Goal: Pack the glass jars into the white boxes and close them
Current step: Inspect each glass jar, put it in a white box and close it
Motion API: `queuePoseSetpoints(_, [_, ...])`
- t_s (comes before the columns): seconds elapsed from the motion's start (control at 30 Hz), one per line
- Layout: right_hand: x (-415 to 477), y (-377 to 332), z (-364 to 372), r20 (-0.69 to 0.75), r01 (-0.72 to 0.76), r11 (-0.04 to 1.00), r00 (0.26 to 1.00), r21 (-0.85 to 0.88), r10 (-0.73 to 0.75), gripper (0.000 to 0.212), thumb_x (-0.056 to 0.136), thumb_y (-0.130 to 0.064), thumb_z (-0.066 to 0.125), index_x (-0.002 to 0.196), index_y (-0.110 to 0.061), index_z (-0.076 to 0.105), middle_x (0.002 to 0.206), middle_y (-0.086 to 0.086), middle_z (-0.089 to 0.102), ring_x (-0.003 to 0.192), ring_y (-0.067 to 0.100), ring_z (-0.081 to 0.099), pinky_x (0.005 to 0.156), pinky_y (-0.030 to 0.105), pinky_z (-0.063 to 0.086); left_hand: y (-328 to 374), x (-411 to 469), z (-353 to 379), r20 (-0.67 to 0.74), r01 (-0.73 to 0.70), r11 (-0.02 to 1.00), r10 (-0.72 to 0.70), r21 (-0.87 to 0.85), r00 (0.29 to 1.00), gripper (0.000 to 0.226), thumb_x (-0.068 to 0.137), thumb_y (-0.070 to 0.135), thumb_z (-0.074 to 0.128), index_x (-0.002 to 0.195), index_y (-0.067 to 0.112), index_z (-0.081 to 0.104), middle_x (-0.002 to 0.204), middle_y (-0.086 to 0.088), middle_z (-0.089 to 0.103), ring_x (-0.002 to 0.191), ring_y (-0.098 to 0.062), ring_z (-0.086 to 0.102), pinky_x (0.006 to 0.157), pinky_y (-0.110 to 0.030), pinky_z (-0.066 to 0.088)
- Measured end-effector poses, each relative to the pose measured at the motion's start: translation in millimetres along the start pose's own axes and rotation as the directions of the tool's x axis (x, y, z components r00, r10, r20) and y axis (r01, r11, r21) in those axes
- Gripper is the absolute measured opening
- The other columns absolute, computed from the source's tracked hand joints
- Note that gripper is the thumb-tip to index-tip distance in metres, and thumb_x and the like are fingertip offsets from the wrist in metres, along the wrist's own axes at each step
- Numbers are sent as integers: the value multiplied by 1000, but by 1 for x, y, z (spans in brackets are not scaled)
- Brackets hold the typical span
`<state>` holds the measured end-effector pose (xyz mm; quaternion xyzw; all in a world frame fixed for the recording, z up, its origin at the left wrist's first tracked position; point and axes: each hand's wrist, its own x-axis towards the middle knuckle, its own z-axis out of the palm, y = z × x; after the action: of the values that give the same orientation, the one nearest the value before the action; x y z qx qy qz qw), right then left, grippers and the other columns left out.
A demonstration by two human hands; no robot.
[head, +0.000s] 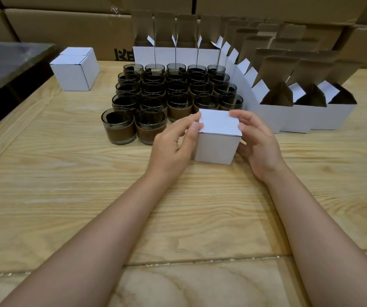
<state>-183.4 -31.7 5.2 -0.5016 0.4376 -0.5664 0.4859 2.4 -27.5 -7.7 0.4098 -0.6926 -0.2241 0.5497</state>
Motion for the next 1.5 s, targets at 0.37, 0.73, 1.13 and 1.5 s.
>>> queuePoseSetpoints(0.37, [4, 7, 8, -21, -54, 997, 998, 59, 56, 26, 101, -20, 44, 123, -15, 54, 104, 3, 70, 93, 13, 67, 81, 26, 52, 36, -17, -1, 222, -374, 672, 305, 639, 926, 36, 86, 38, 56, 109, 15, 71, 115, -3, 68, 106, -23, 64, 90, -39, 40])
queuePoseSetpoints(0.73, [5, 9, 7, -33, -67, 998, 997, -19, 66, 22, 100, -18, 45, 118, -15, 57, 97, 9, 72, 97, 25, 69, 85, 31, 56, 12, -61, -124, 15, -182, 497, 320, 848, 947, 34, 82, 41, 60, 86, 8, 64, 101, -8, 69, 87, -27, 67, 83, -41, 36])
queuePoseSetpoints(1.13, [11, 10, 3, -71, -92, 995, 993, 36, 95, 23, 103, -17, 40, 115, -16, 59, 91, 10, 74, 93, 25, 71, 79, 28, 58, -78, -12, -201, -315, 272, 565, -24, 779, 949, 53, 86, 33, 66, 136, 26, 48, 143, -12, 33, 139, -31, 25, 109, -55, 22])
queuePoseSetpoints(1.5, [17, 18, -1, -85, -82, 994, 992, 79, 88, 30, 104, -22, 33, 115, -13, 59, 93, 17, 72, 92, 28, 70, 77, 29, 58, -148, 73, -210, -242, 308, 465, -198, 830, 950, 79, 87, 37, 66, 151, 31, 20, 162, -4, 4, 149, -30, -3, 117, -53, 5])
